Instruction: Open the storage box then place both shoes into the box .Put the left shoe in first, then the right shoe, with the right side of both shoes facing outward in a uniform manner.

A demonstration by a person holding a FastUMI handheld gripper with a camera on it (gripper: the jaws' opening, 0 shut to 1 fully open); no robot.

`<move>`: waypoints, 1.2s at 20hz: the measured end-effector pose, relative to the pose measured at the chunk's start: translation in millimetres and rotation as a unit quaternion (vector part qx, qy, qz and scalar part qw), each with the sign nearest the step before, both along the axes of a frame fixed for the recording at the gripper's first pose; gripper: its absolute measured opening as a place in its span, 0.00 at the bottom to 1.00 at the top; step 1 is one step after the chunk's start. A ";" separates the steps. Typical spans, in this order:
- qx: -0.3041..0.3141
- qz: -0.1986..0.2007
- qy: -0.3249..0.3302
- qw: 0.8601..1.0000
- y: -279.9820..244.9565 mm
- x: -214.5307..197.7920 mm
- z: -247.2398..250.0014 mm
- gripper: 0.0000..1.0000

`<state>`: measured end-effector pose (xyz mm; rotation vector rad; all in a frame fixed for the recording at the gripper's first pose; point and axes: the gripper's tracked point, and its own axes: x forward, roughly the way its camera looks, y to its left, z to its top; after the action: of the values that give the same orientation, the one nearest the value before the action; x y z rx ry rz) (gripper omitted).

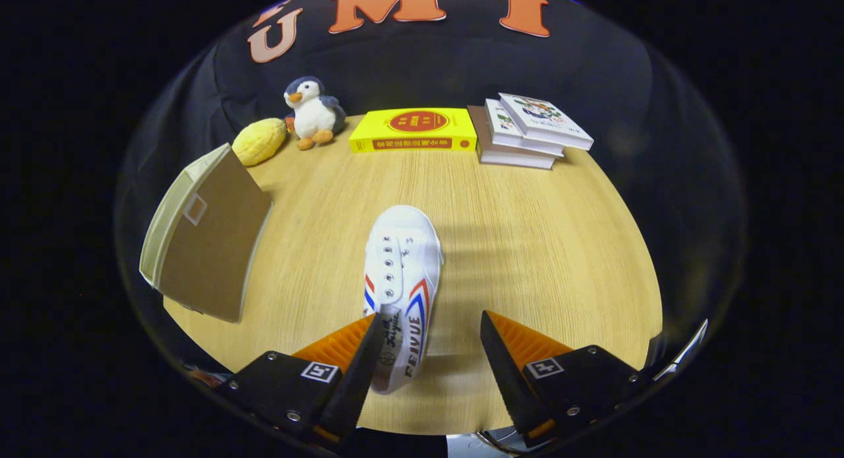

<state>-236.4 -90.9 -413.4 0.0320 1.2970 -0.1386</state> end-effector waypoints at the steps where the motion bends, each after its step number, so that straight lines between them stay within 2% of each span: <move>1: 0.008 -0.002 0.008 1.000 -0.6 -5.4 -8.3 0.87; 8: 0.064 -0.024 0.037 0.997 8.0 -1.8 -47.1 0.80; 10: 0.090 -0.037 0.037 0.995 14.5 4.4 -50.2 0.75; 13: 0.145 -0.069 0.045 0.986 26.6 5.0 -54.2 0.48; 15: 0.151 -0.082 0.038 0.984 21.0 2.3 -52.7 0.35; 16: 0.147 -0.090 0.032 0.985 18.2 3.8 -51.3 0.33; 19: 0.152 -0.129 0.021 0.980 20.4 3.5 -51.9 0.12; 21: 0.169 -0.159 0.019 0.973 27.0 5.6 -48.6 0.08; 24: 0.177 -0.164 -0.006 0.970 26.7 13.9 -34.9 0.06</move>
<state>-222.5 -64.2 -448.4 0.5535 1.2842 -0.1864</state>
